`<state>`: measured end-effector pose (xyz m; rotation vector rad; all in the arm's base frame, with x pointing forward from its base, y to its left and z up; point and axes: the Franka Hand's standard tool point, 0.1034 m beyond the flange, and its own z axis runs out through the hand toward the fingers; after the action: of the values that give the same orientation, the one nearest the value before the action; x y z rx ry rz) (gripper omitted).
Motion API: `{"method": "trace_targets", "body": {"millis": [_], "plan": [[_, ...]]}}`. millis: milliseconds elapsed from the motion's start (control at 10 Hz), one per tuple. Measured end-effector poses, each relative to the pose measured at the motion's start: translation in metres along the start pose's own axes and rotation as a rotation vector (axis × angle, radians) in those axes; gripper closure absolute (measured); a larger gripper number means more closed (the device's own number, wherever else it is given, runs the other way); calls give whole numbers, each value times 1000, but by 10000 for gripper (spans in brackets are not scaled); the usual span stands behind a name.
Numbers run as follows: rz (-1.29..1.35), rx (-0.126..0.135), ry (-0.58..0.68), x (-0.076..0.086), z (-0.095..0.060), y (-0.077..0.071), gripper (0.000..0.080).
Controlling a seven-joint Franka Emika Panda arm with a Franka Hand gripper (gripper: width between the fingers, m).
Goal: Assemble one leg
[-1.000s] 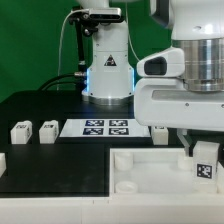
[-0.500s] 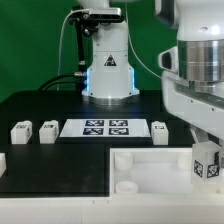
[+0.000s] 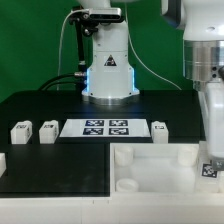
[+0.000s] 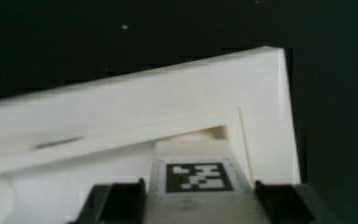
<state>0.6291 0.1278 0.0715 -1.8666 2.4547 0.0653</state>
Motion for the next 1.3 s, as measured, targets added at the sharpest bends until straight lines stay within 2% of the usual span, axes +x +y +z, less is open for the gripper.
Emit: {"method": "trace_targets", "body": {"millis": [200,300,400,500,600,700,800,900,1300], "plan": [[-22,0,-3,0,0,0,506],[-22,-1,-4,-1,0,1,324],[-21,-2,-10,-2,0,1,210],[-47,-4,-14,-2,1,4,210],[-73,-8,-27,-1,1,12,161],[-79,3,-40,-1,-4,24,153],[-84,2,-51,-3,-13,33,153],[-96,8,-59,-4,-21,35,153],[-97,3,-54,-4,-15,36,151]]}}
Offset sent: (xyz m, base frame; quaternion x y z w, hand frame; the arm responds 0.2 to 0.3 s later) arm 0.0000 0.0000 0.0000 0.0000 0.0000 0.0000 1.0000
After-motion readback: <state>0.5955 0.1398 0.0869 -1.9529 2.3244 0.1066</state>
